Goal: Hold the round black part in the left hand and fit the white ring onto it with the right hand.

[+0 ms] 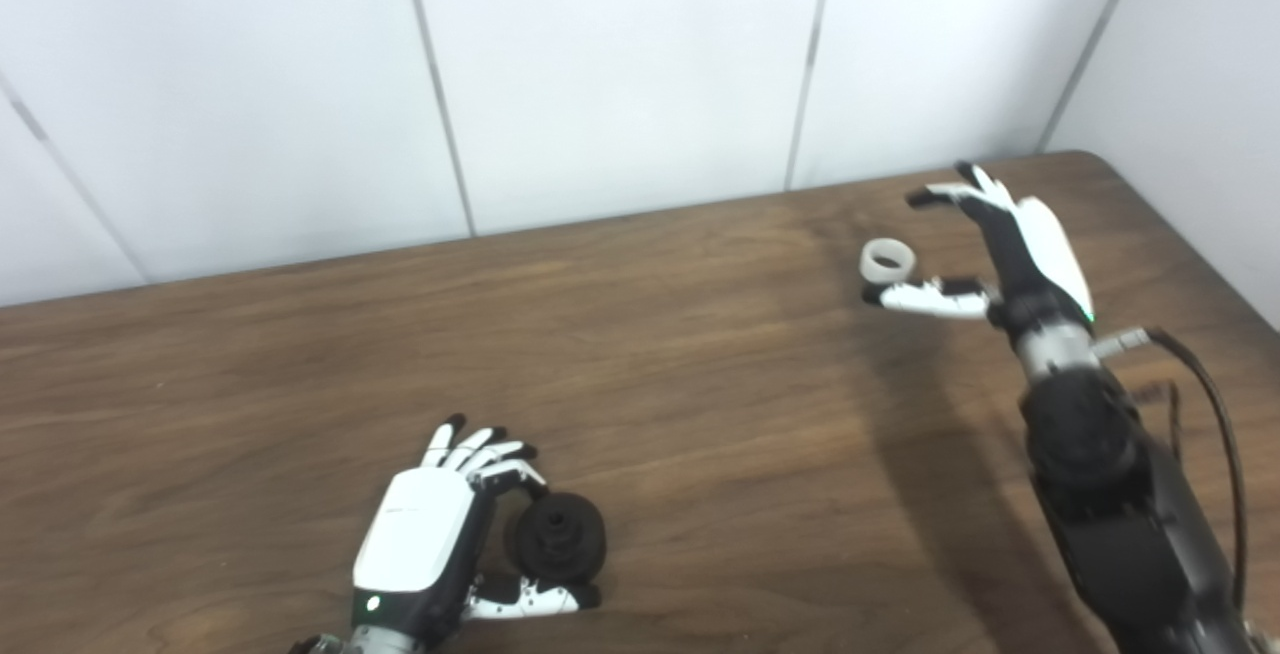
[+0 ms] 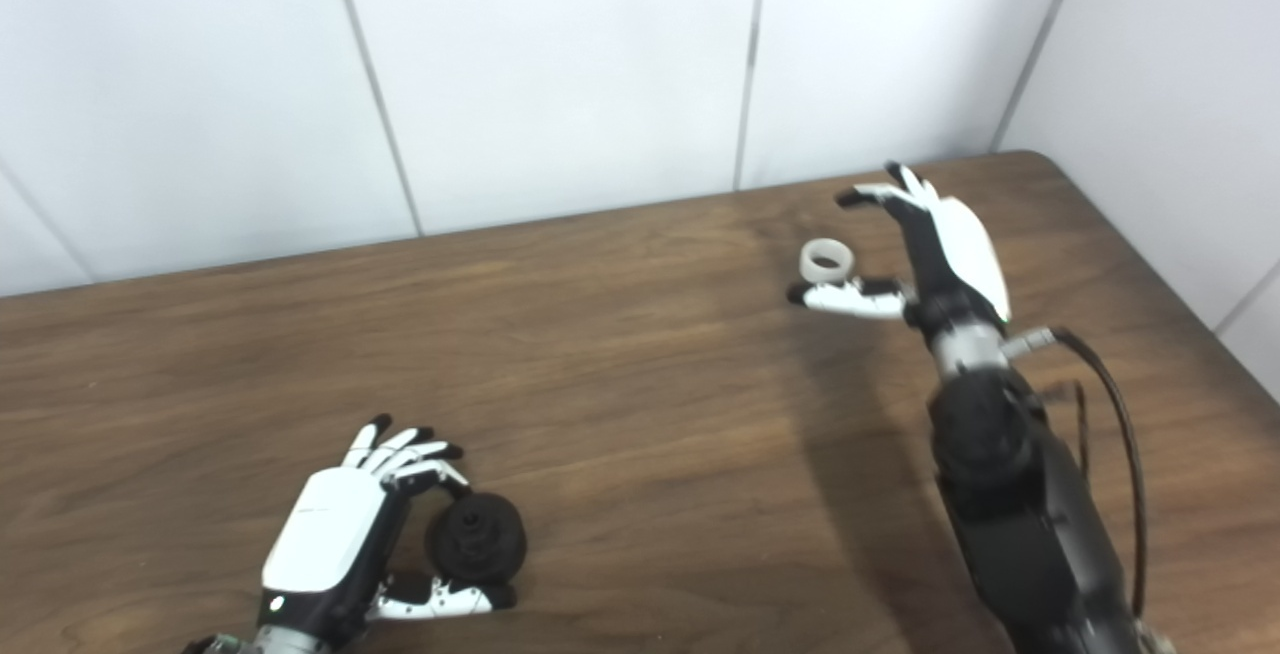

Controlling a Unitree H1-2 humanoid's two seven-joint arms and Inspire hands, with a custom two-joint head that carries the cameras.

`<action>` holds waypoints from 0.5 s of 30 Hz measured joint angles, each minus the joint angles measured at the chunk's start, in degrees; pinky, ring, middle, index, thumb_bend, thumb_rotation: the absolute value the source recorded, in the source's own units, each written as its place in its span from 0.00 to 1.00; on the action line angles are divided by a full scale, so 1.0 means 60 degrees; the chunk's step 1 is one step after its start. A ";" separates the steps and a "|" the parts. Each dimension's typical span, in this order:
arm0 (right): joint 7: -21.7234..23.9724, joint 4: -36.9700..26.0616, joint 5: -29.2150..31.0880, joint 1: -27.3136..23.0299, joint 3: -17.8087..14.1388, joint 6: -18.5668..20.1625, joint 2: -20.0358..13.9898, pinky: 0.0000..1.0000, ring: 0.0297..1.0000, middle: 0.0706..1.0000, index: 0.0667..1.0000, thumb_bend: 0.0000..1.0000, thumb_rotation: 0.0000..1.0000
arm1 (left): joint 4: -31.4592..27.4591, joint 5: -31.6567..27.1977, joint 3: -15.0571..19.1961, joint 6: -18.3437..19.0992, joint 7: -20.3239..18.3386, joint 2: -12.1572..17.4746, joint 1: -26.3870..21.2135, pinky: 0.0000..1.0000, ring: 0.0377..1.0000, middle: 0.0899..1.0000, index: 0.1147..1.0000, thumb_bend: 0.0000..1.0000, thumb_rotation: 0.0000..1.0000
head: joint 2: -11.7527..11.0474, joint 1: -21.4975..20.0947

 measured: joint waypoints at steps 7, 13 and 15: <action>0.0358 0.1239 -0.0303 -0.0753 0.0337 0.0481 -0.0273 1.00 1.00 1.00 0.70 0.90 0.22 | -0.0105 -0.0019 0.0124 0.0000 -0.0152 0.0092 0.0027 1.00 0.87 0.75 0.42 0.52 0.05 | -0.0088 -0.0205; 0.0864 0.2322 -0.0610 -0.1543 0.0485 0.0530 -0.0598 1.00 1.00 1.00 0.70 0.92 0.21 | -0.0154 -0.0019 0.0190 0.0000 -0.0255 0.0139 0.0052 1.00 0.86 0.75 0.42 0.52 0.05 | -0.0117 -0.0249; 0.1032 0.2649 -0.0782 -0.1798 0.0522 0.0533 -0.0610 1.00 1.00 1.00 0.70 0.92 0.22 | -0.0163 -0.0024 0.0204 -0.0002 -0.0273 0.0139 0.0056 1.00 0.87 0.75 0.42 0.52 0.05 | -0.0117 -0.0279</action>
